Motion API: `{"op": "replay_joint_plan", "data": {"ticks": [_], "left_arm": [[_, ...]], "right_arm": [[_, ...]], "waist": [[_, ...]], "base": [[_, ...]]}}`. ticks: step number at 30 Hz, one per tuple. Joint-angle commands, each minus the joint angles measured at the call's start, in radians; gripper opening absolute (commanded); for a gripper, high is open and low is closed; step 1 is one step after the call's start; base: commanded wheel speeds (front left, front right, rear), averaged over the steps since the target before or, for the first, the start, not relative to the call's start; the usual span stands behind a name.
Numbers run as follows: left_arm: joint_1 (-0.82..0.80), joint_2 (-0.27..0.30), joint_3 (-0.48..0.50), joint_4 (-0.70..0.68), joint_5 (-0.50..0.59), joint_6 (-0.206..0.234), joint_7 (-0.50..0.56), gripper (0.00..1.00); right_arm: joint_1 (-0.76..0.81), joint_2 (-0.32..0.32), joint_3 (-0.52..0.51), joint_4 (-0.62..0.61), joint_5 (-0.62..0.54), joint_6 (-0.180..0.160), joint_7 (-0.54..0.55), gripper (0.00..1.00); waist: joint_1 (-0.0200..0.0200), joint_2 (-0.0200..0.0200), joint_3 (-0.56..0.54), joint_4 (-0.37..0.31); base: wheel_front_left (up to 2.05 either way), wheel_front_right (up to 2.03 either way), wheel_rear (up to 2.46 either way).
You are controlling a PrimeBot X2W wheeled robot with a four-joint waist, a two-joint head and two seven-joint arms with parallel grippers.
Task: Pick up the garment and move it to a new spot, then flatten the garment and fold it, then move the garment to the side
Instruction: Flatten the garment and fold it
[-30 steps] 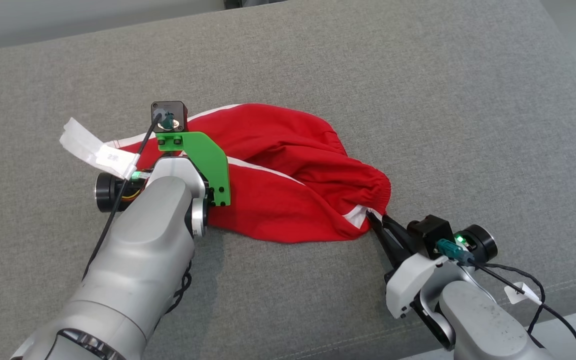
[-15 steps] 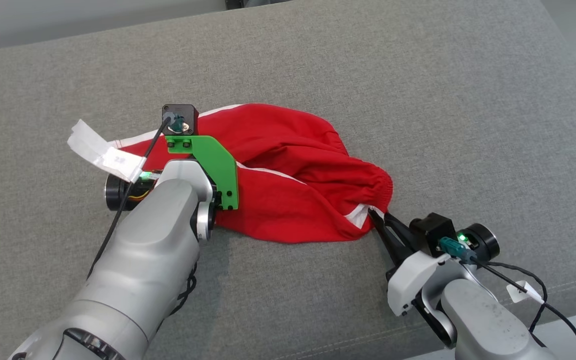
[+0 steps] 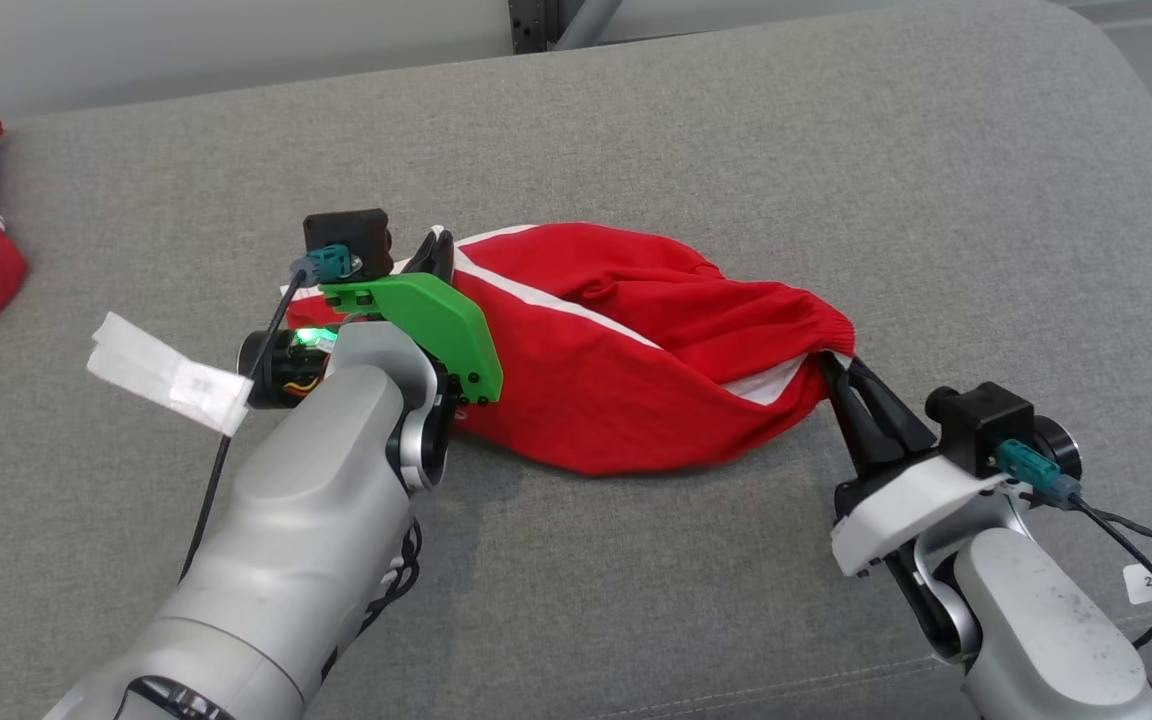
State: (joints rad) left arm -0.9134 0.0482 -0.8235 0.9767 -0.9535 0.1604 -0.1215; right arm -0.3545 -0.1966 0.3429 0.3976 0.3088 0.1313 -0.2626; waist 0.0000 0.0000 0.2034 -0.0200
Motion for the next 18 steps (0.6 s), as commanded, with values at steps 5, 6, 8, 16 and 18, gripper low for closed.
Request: {"op": "replay_joint_plan", "data": {"ticks": [5, 6, 8, 16, 18], "left_arm": [[0.071, 0.024, 0.036, -0.037, -0.026, -0.058, -0.103, 0.00], [0.089, 0.030, 0.046, -0.052, -0.033, -0.069, -0.115, 0.00], [0.127, 0.045, 0.064, -0.091, -0.037, -0.087, -0.131, 0.00], [0.392, 0.114, 0.246, -0.418, 0.012, -0.085, -0.143, 0.00], [0.473, 0.120, 0.296, -0.516, 0.037, -0.074, -0.144, 0.00]], "right_arm": [[0.061, -0.030, -0.046, -0.091, 0.031, -0.001, -0.004, 0.00], [0.074, -0.031, -0.050, -0.109, 0.040, -0.001, -0.004, 0.00], [0.099, -0.035, -0.060, -0.148, 0.063, -0.001, -0.004, 0.00], [0.223, -0.043, -0.102, -0.289, 0.151, -0.001, 0.000, 0.00], [0.254, -0.036, -0.114, -0.321, 0.167, -0.001, 0.009, 0.00]], "waist": [[0.0000, 0.0000, -0.075, 0.050], [0.0000, 0.0000, -0.086, 0.053], [0.0000, 0.0000, -0.109, 0.061], [0.0000, 0.0000, -0.196, 0.071], [0.0000, 0.0000, -0.212, 0.069]], "base": [[0.00, 0.00, 0.00], [0.00, 0.00, 0.00], [0.00, 0.00, 0.00], [0.00, 0.00, 0.00], [0.00, 0.00, 0.00]]}}
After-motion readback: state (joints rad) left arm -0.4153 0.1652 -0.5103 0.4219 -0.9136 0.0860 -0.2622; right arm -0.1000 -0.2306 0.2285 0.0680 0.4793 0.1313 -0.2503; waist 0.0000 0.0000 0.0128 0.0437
